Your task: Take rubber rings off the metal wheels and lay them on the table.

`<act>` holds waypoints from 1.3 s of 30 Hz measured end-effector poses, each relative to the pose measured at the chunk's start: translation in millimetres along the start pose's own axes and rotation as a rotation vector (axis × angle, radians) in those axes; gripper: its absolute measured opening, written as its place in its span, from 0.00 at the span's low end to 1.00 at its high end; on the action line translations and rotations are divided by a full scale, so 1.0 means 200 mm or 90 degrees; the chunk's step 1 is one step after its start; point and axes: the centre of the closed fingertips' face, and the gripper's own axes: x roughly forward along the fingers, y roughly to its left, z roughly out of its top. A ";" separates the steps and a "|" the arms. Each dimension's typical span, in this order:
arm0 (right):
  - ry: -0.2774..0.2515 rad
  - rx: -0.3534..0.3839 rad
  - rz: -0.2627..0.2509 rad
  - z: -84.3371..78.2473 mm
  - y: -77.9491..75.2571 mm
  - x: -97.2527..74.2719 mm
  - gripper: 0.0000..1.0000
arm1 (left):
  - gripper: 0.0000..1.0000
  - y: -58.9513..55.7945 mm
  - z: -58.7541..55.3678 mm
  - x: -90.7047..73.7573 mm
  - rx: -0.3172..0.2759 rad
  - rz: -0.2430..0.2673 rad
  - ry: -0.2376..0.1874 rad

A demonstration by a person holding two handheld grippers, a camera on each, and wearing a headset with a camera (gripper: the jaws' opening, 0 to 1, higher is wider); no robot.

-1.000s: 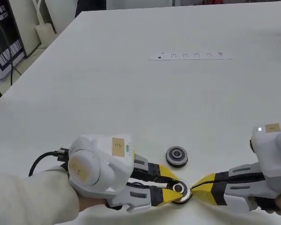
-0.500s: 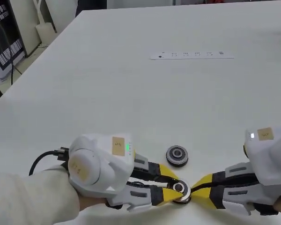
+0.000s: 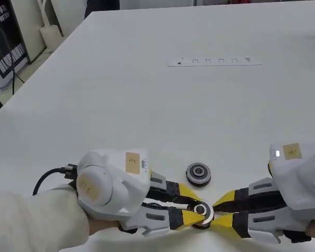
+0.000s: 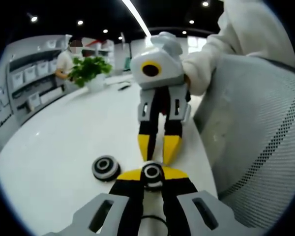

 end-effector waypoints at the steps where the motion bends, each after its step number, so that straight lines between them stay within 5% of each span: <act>1: 0.003 0.001 0.000 0.00 0.00 0.00 0.11 | 0.14 0.00 0.00 0.00 0.000 0.000 0.000; 5: 0.001 -0.007 -0.005 -0.02 0.00 -0.02 0.03 | 0.14 0.00 0.00 0.00 0.000 0.000 0.000; 15: 0.005 -0.002 -0.022 -0.02 -0.01 -0.01 0.00 | 0.14 0.01 -0.01 0.00 0.000 0.001 0.000; 39: -0.044 0.161 -0.003 0.00 -0.03 -0.04 0.00 | 0.14 0.00 0.00 0.00 0.003 0.001 0.000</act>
